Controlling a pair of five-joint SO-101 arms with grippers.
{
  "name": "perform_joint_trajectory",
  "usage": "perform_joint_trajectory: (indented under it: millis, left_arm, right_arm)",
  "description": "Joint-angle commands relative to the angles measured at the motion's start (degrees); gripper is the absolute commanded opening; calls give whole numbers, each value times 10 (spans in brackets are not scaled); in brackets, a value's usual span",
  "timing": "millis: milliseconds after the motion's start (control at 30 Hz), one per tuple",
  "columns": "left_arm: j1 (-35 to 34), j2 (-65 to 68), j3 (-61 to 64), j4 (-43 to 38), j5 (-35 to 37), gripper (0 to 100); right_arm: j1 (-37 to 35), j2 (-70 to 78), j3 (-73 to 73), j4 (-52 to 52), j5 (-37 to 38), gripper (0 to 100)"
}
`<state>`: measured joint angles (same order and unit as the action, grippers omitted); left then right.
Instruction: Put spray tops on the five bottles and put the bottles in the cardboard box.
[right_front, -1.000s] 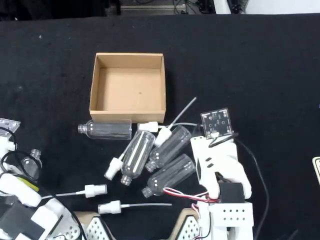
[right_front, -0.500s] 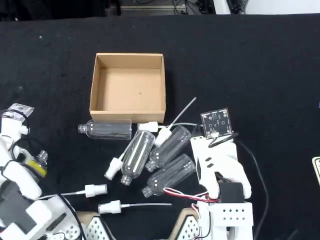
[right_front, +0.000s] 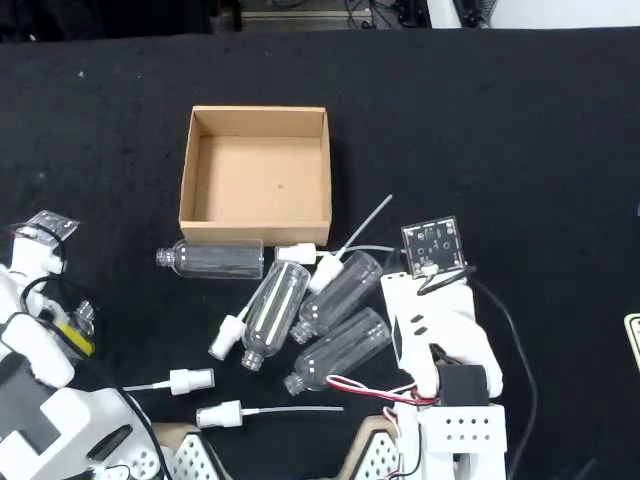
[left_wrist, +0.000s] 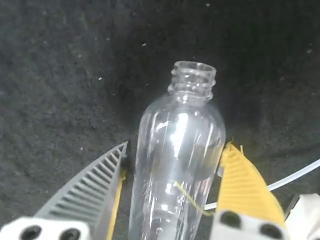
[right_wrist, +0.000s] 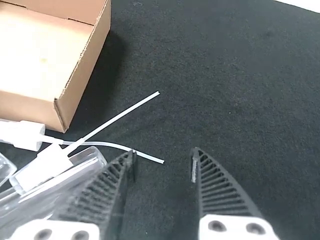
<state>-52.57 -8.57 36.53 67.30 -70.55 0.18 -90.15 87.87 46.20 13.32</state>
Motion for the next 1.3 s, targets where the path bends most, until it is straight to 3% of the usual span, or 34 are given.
perform_joint_trajectory:
  millis: [0, 300, 467, 667, 900, 1067, 1267]
  left_arm:
    - [22, -1, -7, -4, -5, 264]
    - [22, 1, 4, -19, -7, 264]
    - [20, -5, 72, -96, -7, 259]
    - [9, -6, 74, -109, -2, 20]
    - [-95, 2, -21, -156, 62, 30]
    - [-178, 0, -32, -193, 130, 29]
    - [-236, 2, -70, -169, 142, 29]
  right_arm:
    - [-10, -19, -5, 2, 2, 159]
    - [-9, -19, -5, 2, 3, 159]
    - [-9, -19, -5, 2, 3, 159]
    - [-9, -19, -5, 2, 3, 159]
    - [-13, -16, -44, 42, 3, 159]
    - [-79, -11, -189, 176, 31, 159]
    - [-215, 96, -315, 236, 42, 158]
